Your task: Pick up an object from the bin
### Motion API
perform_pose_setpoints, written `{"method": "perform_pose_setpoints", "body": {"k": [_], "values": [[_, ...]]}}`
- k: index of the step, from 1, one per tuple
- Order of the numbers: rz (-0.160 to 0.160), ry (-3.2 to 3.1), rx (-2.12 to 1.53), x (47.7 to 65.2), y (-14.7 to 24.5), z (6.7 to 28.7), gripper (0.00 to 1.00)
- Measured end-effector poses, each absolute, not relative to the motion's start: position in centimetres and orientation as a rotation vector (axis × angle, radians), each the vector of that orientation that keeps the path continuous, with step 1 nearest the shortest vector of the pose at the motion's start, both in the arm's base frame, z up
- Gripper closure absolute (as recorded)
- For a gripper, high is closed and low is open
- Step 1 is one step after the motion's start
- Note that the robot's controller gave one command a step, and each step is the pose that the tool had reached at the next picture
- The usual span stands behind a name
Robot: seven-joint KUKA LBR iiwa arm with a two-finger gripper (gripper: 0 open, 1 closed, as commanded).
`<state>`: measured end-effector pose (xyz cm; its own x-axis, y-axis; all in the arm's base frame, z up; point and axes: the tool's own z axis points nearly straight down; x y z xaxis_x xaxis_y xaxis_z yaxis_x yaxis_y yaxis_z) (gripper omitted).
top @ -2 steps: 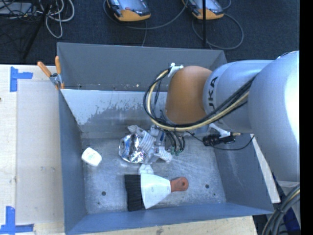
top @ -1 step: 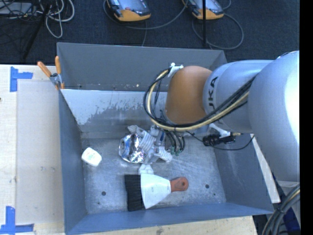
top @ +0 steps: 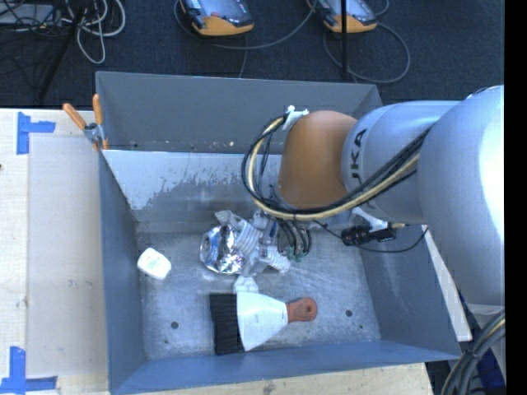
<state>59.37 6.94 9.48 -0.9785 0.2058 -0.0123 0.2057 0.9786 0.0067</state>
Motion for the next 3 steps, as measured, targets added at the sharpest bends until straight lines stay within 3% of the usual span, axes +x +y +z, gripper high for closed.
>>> {"method": "perform_pose_setpoints", "body": {"k": [1,3], "values": [[0.008,3.113,0.324,59.4,6.9,9.6,1.0],[0.0,3.128,0.323,59.0,6.9,11.7,1.0]]}}
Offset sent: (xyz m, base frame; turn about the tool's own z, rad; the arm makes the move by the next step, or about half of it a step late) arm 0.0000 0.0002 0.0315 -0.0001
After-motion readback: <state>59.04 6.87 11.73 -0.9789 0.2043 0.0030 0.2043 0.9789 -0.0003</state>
